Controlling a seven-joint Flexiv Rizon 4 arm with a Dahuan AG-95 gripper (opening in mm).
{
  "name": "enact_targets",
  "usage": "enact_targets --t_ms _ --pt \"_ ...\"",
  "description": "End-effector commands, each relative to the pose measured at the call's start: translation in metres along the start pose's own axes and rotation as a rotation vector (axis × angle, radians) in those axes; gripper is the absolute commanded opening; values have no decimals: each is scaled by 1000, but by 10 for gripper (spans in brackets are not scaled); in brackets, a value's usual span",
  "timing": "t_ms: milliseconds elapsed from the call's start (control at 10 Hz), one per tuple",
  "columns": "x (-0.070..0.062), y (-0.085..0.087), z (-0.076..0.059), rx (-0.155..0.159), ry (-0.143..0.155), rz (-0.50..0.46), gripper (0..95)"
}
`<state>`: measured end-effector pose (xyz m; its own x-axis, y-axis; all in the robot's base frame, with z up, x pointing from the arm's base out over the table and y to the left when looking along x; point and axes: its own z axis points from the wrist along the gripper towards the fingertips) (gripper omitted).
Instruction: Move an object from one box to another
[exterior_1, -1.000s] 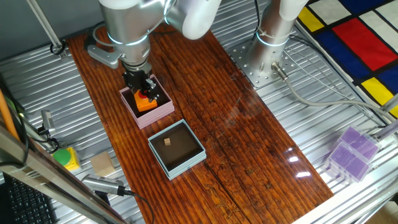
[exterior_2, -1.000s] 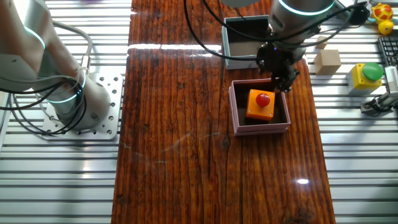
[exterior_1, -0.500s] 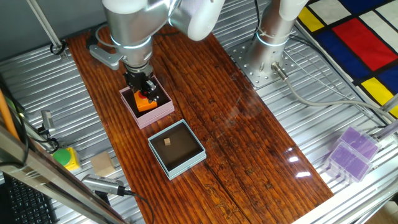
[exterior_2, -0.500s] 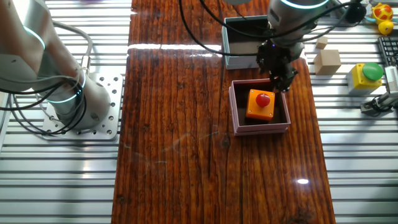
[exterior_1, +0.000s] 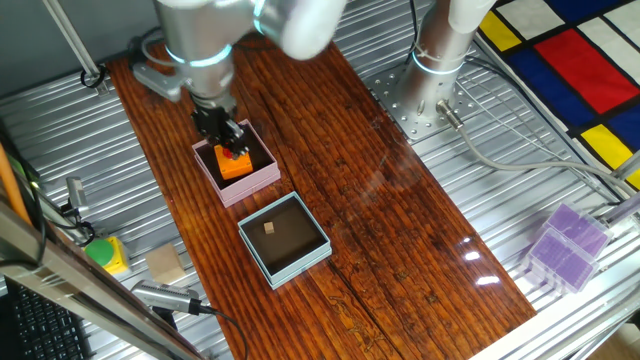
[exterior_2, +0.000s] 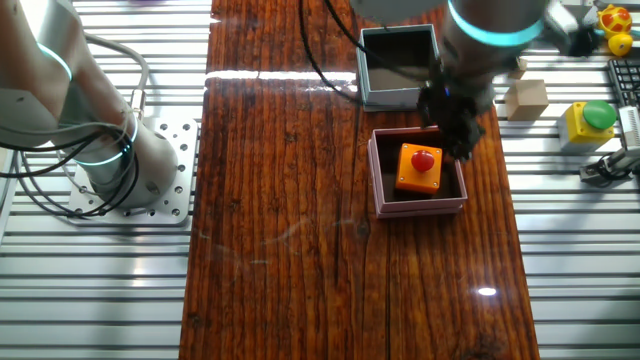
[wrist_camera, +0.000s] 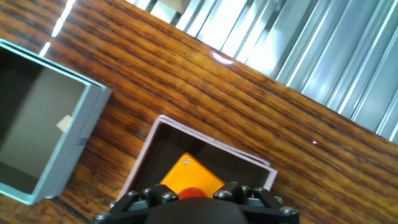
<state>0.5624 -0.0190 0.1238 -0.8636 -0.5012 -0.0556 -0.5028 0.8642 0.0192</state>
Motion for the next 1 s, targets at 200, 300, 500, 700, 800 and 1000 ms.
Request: enact_targets --t_ms 200,300,500,700,800,1000 --pt "3 -3 10 -6 0 -8 570" --pt "5 -3 13 -7 -1 -9 760" --pt "10 -1 18 -7 -2 -13 760" --pt "16 1 23 -4 -2 -18 760" --pt "17 2 25 -4 -3 -18 760" --pt "17 4 32 -3 -5 -18 570"
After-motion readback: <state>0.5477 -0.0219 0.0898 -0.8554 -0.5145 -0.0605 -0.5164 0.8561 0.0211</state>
